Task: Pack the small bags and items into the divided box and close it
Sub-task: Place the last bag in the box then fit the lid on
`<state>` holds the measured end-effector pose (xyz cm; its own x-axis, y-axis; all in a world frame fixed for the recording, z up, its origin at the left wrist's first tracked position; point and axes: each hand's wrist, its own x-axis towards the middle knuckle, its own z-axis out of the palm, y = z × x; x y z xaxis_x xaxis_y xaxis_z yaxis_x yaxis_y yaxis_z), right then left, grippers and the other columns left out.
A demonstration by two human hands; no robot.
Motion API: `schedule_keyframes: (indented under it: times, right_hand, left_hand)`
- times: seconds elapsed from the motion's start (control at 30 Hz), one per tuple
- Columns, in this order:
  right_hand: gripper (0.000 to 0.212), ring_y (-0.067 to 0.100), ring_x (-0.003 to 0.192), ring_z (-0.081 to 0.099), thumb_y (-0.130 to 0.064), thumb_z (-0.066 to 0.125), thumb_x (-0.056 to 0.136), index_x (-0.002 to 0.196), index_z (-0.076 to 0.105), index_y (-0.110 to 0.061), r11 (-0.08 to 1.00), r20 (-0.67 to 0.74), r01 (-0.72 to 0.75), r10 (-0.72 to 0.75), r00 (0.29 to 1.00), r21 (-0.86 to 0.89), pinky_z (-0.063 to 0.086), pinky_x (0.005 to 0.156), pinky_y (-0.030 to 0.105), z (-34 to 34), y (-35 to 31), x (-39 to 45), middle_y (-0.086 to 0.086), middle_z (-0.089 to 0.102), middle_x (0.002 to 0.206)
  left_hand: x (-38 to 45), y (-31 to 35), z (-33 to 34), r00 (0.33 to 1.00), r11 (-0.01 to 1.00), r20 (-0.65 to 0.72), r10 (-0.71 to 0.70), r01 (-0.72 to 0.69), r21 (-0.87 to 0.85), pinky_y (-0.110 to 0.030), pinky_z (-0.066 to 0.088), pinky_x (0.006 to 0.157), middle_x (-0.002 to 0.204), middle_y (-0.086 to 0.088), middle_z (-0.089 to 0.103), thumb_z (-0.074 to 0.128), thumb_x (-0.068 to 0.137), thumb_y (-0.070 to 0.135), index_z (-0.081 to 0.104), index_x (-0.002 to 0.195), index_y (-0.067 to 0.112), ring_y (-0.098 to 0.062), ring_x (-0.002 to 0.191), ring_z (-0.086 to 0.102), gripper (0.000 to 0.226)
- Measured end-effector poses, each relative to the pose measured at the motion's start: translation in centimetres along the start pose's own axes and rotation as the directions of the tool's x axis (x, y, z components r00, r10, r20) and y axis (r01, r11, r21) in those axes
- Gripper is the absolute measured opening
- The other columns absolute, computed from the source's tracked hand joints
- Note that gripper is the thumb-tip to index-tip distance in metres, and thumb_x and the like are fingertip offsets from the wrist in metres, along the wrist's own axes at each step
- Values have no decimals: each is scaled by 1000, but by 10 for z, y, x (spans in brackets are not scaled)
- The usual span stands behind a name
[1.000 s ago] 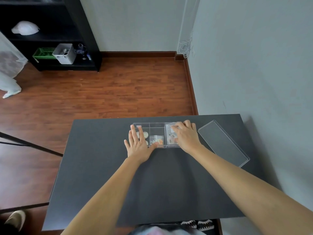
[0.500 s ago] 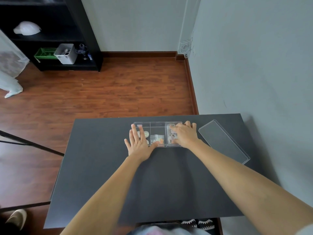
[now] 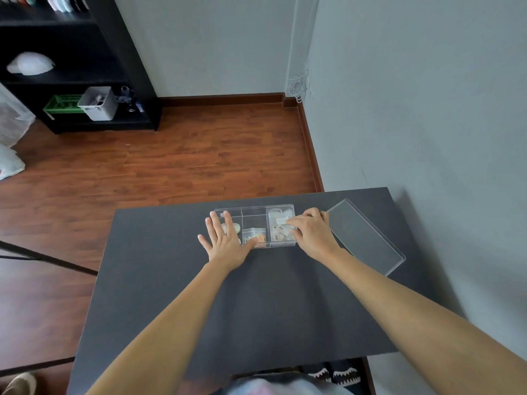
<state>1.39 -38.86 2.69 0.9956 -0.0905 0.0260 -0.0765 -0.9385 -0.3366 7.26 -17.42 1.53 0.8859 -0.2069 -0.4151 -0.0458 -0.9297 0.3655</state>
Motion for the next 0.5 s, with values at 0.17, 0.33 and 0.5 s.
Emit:
schedule_keyframes:
  times: [0.17, 0.33, 0.5]
  right_hand:
    - [27, 20, 107, 48, -18, 58, 92, 118, 67, -21, 997, -48, -43, 46, 998, 61, 29, 94, 35, -15, 12, -13, -8, 71, 112]
    - [27, 22, 111, 49, -21, 56, 94, 120, 65, -22, 978, -74, -198, 203, 976, 67, 30, 96, 34, -32, 42, -35, -4, 69, 115]
    - [27, 29, 111, 50, -17, 55, 94, 119, 65, -19, 925, -54, -369, 375, 926, 86, 40, 100, 38, -39, 79, -69, 3, 68, 116]
  left_hand:
    - [1, 35, -9, 980, 989, -141, 140, -145, -21, -60, -7, 115, 160, -10, -21, 47, 89, 61, -4, 154, 17, -29, 147, -22, 94]
    - [1, 99, -10, 914, 923, -194, 356, -376, -77, -53, -2, 119, 163, -5, -5, 53, 94, 40, 15, 153, 18, -23, 150, -12, 73]
    - [4, 152, 9, 846, 840, -58, 530, -533, -102, -40, 11, 123, 163, -6, 7, 52, 97, 32, 22, 151, 12, -22, 151, 2, 65]
